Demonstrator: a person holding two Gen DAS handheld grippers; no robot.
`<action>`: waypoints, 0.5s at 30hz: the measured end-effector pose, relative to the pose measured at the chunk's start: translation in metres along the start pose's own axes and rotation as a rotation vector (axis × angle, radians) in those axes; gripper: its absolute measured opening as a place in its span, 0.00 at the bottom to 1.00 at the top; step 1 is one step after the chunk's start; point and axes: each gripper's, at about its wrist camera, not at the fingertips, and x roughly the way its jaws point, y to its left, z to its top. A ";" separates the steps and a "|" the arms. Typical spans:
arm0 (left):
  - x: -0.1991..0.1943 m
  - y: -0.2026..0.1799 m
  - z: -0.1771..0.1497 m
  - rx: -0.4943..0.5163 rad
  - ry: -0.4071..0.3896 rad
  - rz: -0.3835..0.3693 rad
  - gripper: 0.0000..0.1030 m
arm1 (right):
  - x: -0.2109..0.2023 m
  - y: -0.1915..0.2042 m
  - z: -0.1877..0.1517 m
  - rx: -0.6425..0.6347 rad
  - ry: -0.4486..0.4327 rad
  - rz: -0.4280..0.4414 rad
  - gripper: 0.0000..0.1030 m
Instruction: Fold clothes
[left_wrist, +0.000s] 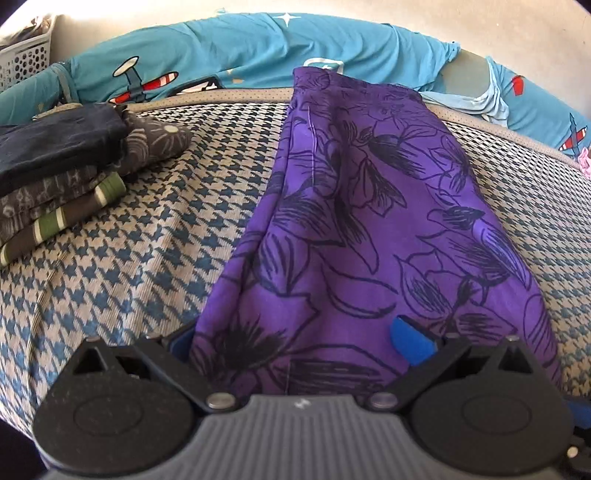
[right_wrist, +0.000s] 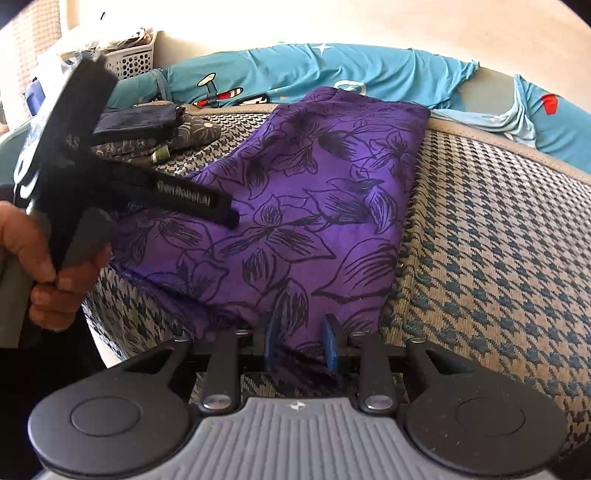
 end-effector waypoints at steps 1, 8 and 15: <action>0.000 0.000 -0.002 0.000 0.001 0.003 1.00 | 0.000 -0.001 0.000 0.005 0.003 0.002 0.26; -0.005 0.000 -0.008 -0.003 0.013 0.022 1.00 | 0.000 0.003 -0.001 -0.014 0.016 -0.003 0.28; -0.006 0.000 -0.009 -0.002 0.024 0.032 1.00 | -0.002 0.009 -0.003 -0.048 0.023 -0.002 0.35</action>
